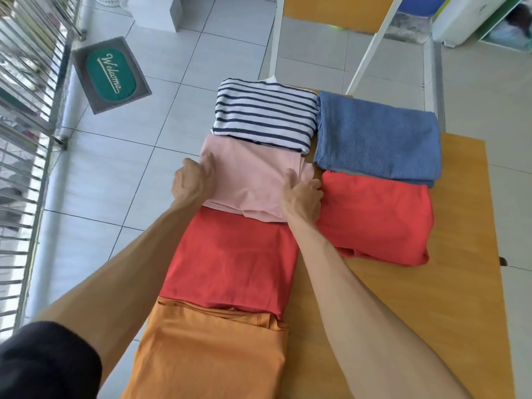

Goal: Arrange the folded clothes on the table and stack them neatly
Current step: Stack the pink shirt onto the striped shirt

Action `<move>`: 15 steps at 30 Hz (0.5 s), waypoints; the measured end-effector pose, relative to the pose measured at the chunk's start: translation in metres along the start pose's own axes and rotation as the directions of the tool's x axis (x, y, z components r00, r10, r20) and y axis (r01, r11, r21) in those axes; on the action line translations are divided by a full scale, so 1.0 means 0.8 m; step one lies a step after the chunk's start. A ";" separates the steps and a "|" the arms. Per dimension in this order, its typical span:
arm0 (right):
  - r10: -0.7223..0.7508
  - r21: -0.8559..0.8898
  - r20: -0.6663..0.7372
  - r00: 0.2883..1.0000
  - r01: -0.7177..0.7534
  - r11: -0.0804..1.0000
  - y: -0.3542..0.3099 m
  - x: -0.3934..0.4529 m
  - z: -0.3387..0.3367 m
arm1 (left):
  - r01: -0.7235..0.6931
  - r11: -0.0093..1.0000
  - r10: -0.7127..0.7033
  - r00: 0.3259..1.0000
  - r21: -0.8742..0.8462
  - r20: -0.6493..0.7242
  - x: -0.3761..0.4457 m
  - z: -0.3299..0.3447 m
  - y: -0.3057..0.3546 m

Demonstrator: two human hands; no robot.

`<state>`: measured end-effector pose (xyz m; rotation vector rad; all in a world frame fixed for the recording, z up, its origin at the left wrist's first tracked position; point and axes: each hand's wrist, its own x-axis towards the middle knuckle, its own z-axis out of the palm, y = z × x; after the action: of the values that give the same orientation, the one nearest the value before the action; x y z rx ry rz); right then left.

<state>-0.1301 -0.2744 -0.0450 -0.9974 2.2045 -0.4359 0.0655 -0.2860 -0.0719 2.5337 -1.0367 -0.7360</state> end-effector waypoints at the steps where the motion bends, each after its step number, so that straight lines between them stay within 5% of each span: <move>1: -0.008 0.002 0.015 1.000 0.008 1.000 0.002 0.003 -0.001 | -0.003 1.000 0.003 1.000 -0.005 0.018 0.001 -0.001 -0.002; 7: -0.102 0.223 0.053 0.993 0.088 0.971 0.019 0.004 -0.013 | -0.123 0.978 0.138 0.987 -0.167 0.082 0.003 -0.014 -0.006; 15: -0.303 0.313 -0.068 0.951 0.309 0.898 -0.014 0.002 -0.059 | -0.314 0.882 0.306 0.949 -0.353 -0.079 -0.002 -0.057 0.020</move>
<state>-0.1578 -0.2814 -0.0053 -1.1616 1.9103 -0.9189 0.0815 -0.2920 -0.0271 1.9989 -1.1442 -0.7272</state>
